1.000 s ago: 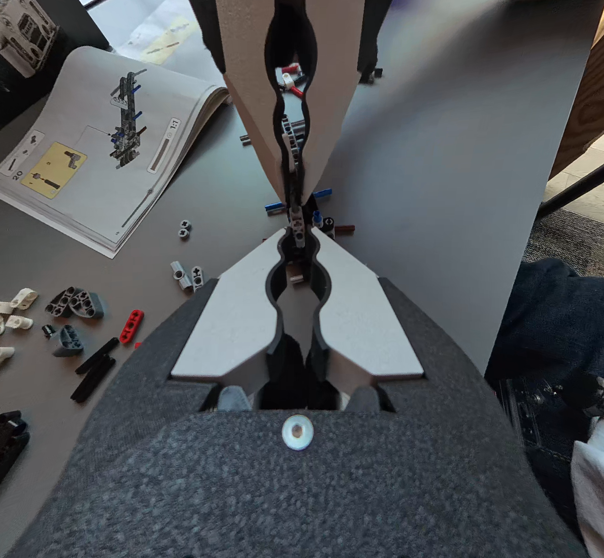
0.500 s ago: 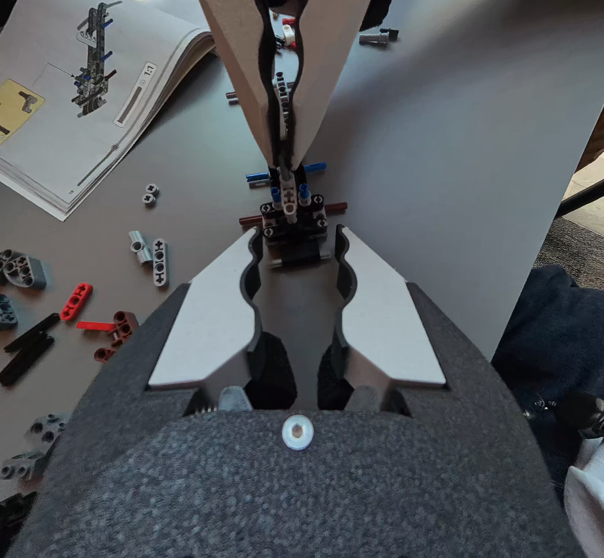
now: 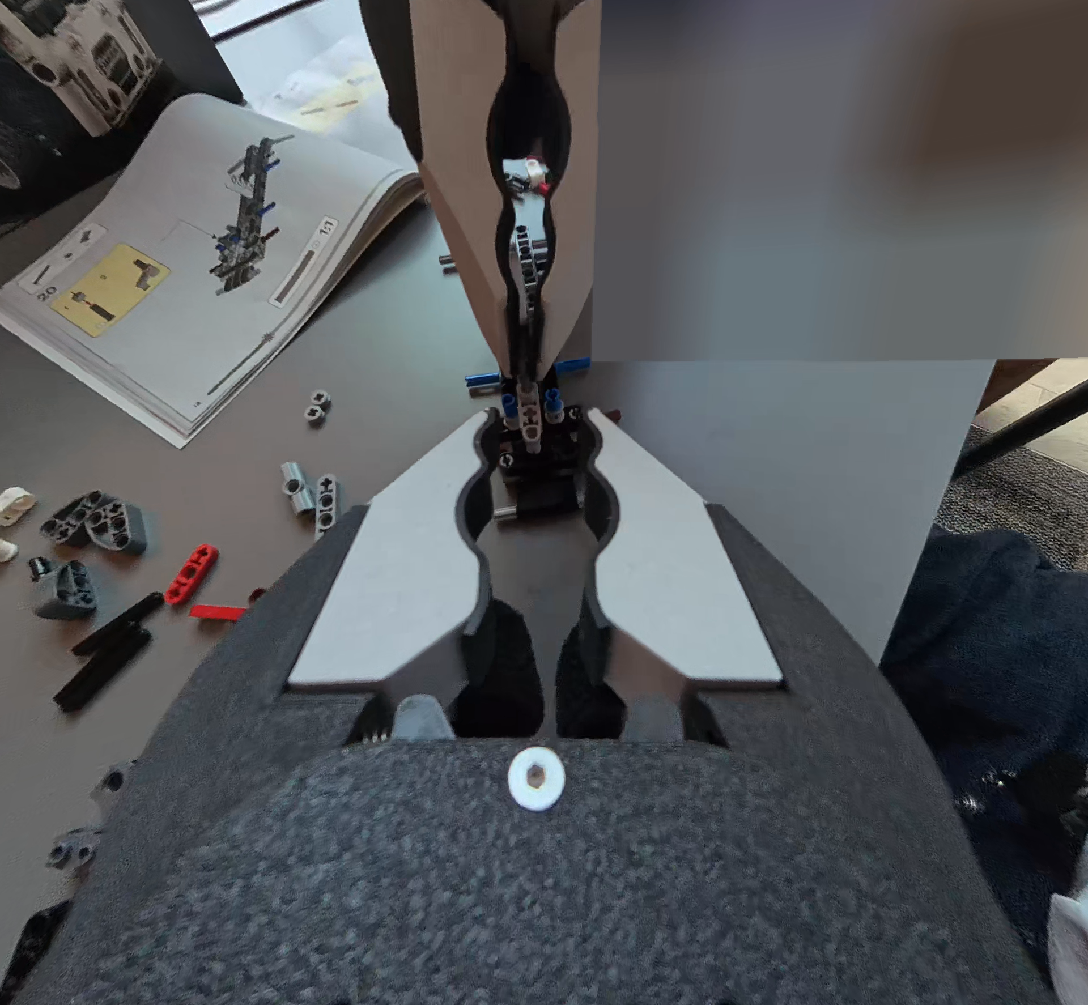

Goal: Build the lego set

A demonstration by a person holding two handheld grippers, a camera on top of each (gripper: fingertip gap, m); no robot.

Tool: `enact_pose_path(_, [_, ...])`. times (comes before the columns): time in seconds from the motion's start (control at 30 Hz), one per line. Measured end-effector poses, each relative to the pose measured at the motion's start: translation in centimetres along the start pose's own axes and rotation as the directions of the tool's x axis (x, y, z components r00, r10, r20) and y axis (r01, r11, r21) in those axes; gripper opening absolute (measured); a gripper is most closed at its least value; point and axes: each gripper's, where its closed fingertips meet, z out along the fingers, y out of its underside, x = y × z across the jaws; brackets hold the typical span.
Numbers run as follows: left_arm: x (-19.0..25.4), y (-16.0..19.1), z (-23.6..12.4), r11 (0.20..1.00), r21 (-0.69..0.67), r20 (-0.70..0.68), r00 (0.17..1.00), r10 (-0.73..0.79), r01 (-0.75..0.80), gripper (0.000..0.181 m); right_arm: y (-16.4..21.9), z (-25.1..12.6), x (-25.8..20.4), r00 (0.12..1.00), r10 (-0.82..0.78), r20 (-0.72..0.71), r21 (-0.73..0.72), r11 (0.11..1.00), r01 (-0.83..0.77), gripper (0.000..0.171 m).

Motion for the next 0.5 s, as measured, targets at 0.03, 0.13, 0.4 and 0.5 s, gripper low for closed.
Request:
enact_pose_path(0.03, [0.08,-0.07,-0.08,1.0,0.0,-0.004,1.0,0.007,-0.007,0.018,0.02,0.01,-0.01,1.0,-0.005,0.0,-0.002,1.0,0.005,0.0])
enact_pose_path(0.13, [-0.06,0.16,-0.07,0.999,-0.013,0.008,1.0,0.029,-0.029,0.007,-0.01,-0.01,-0.13,1.0,-0.006,0.008,0.005,1.0,0.006,0.0])
enact_pose_path(0.4, [0.02,0.57,0.25,1.0,-0.02,-0.039,0.999,-0.003,0.002,0.007,0.14,-0.14,0.05,0.999,-0.009,0.036,0.041,0.999,0.008,0.001])
enact_pose_path(0.5, [-0.14,0.75,0.45,1.0,-0.027,-0.038,0.999,-0.006,0.005,0.0,0.34,0.01,-0.09,0.999,-0.01,0.053,0.041,0.999,0.008,0.001])
